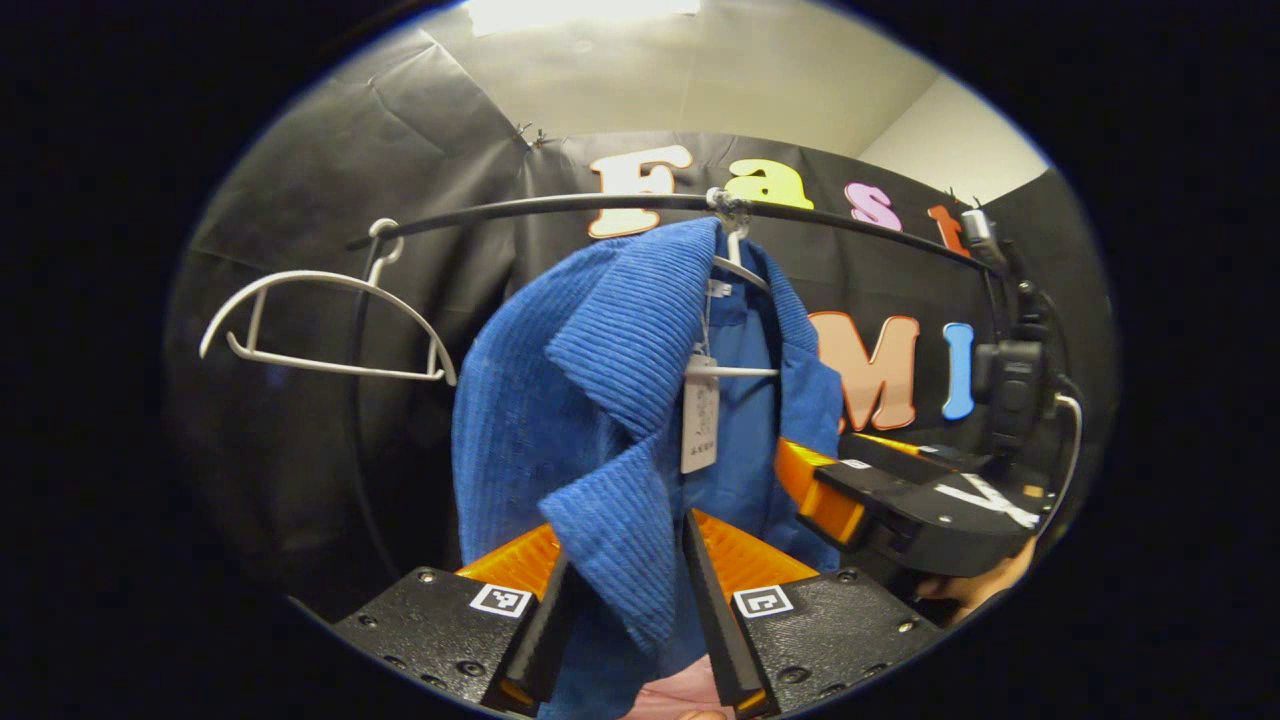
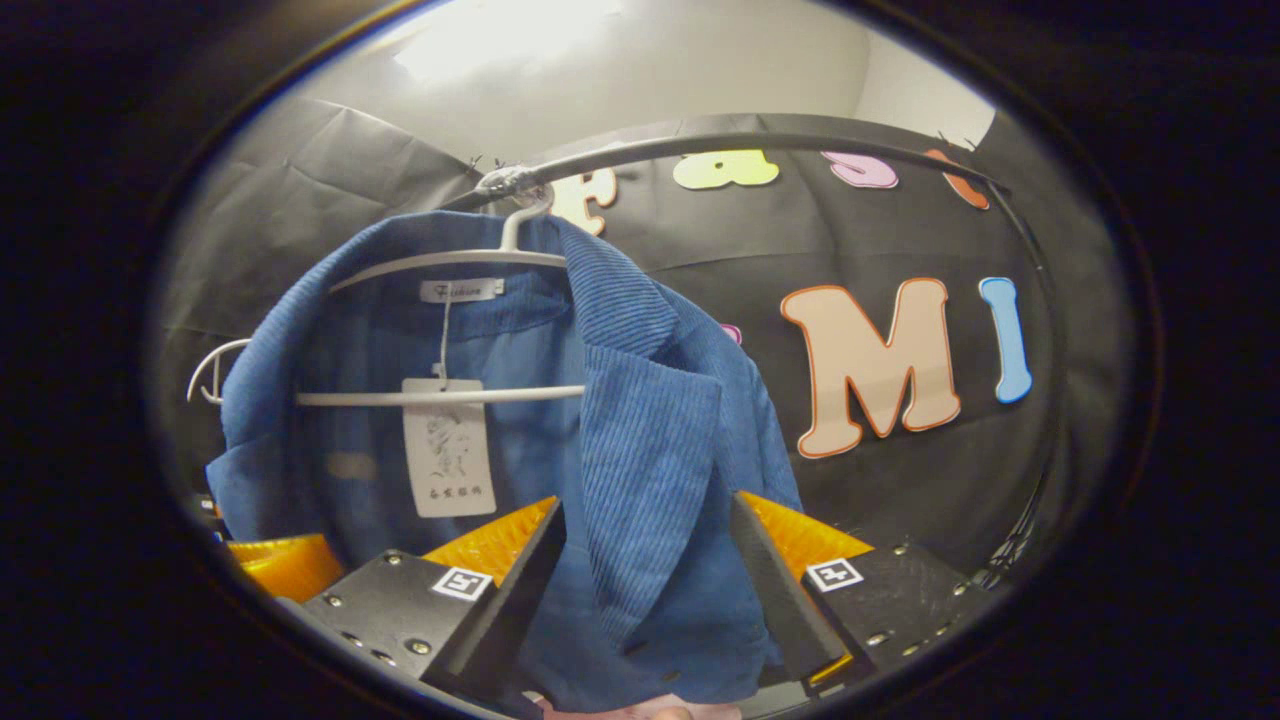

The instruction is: Grasp the clothes on the hanger with both hands and then place them into the laundry hamper below.

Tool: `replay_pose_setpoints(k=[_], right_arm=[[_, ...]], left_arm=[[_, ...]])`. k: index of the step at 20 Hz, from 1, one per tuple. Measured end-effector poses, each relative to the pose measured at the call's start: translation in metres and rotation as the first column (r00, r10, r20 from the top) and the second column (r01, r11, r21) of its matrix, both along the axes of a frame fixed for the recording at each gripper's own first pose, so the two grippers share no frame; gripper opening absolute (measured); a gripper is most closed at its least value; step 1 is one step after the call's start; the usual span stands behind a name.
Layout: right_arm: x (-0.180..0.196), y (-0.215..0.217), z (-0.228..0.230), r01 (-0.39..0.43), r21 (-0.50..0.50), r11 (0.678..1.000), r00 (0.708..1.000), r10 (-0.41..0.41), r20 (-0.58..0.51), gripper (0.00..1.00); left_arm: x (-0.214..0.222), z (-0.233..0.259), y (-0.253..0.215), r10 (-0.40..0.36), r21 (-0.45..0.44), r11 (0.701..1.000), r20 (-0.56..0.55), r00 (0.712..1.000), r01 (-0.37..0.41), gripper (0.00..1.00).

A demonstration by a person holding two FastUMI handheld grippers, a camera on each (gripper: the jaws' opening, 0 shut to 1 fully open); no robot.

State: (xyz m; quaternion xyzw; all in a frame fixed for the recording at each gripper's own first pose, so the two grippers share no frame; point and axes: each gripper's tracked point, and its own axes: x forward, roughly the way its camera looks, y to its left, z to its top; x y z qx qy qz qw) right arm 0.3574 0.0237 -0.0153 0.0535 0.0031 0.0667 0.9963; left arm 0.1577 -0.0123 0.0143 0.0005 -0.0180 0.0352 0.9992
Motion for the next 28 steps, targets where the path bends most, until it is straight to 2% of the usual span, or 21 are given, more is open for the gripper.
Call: replay_pose_setpoints(k=[2, 4, 7, 8, 9, 10, 11, 12, 13, 14, 15, 17, 19, 24, 25, 28], right_arm=[[0.016, 0.0, 0.002, 0.005, 0.022, 1.0, 1.0, -0.005, 0.009, 0.98], [0.022, 0.001, 0.008, 0.01, 0.044, 0.999, 0.999, -0.012, 0.044, 0.98], [0.029, 0.009, 0.002, 0.02, 0.006, 1.0, 0.999, -0.02, 0.041, 0.98], [0.035, 0.007, -0.003, 0.035, 0.014, 0.999, 0.999, -0.036, 0.01, 1.0], [0.04, -0.001, -0.007, 0.067, 0.027, 0.997, 0.998, -0.066, -0.019, 1.0], [0.04, -0.006, -0.014, 0.096, 0.062, 0.993, 0.993, -0.092, -0.072, 0.98], [0.045, 0.001, -0.016, 0.074, 0.105, 0.992, 0.993, -0.063, -0.099, 0.92], [0.046, -0.006, -0.012, 0.087, 0.134, 0.987, 0.99, -0.071, -0.122, 0.63], [0.041, -0.014, -0.005, 0.109, 0.142, 0.984, 0.989, -0.092, -0.119, 0.35], [0.038, -0.013, 0.001, 0.095, 0.14, 0.985, 0.991, -0.081, -0.103, 0.06], [0.031, -0.016, 0.006, 0.097, 0.128, 0.987, 0.992, -0.086, -0.089, 0.02], [0.015, -0.02, 0.011, 0.116, 0.085, 0.99, 0.991, -0.109, -0.083, 0.02], [0.0, -0.017, 0.018, 0.114, 0.056, 0.992, 0.991, -0.11, -0.078, 0.0], [-0.016, -0.041, 0.046, 0.182, -0.009, 0.983, 0.982, -0.183, -0.038, 0.02], [-0.02, -0.042, 0.051, 0.184, -0.02, 0.983, 0.982, -0.185, -0.033, 0.0], [-0.022, -0.047, 0.056, 0.19, -0.027, 0.982, 0.981, -0.191, -0.043, 0.02]], left_arm=[[0.006, 0.001, 0.003, -0.009, 0.008, 1.0, 0.008, 1.0, 0.009, 0.53], [0.011, 0.005, 0.008, -0.01, -0.005, 1.0, 0.033, 0.999, 0.01, 0.42], [0.022, 0.0, 0.013, -0.005, -0.045, 0.999, 0.016, 1.0, 0.005, 0.26], [0.024, 0.0, 0.013, -0.005, -0.045, 0.999, 0.008, 1.0, 0.005, 0.13], [0.023, 0.005, 0.007, -0.036, -0.046, 0.998, 0.003, 0.999, 0.037, 0.18], [0.023, 0.005, 0.001, -0.067, -0.042, 0.997, 0.004, 0.998, 0.067, 0.11], [0.019, 0.007, -0.005, -0.093, -0.022, 0.995, -0.009, 0.996, 0.093, 0.04], [0.011, 0.004, -0.006, -0.12, -0.005, 0.993, -0.036, 0.992, 0.12, 0.02], [0.002, 0.006, -0.006, -0.155, -0.016, 0.988, -0.046, 0.987, 0.154, 0.01], [-0.009, 0.008, -0.006, -0.186, -0.04, 0.982, -0.054, 0.981, 0.184, 0.01], [-0.019, 0.013, -0.002, -0.198, -0.066, 0.979, -0.053, 0.979, 0.195, 0.01], [-0.037, 0.031, 0.011, -0.211, -0.097, 0.973, -0.019, 0.977, 0.208, 0.01], [-0.053, 0.045, 0.007, -0.274, -0.117, 0.956, -0.012, 0.962, 0.27, 0.02], [-0.08, 0.074, 0.023, -0.36, -0.064, 0.931, -0.009, 0.933, 0.359, 0.02], [-0.081, 0.077, 0.032, -0.359, -0.046, 0.933, -0.031, 0.933, 0.357, 0.02], [-0.083, 0.091, 0.05, -0.376, -0.004, 0.927, -0.069, 0.924, 0.376, 0.04]])
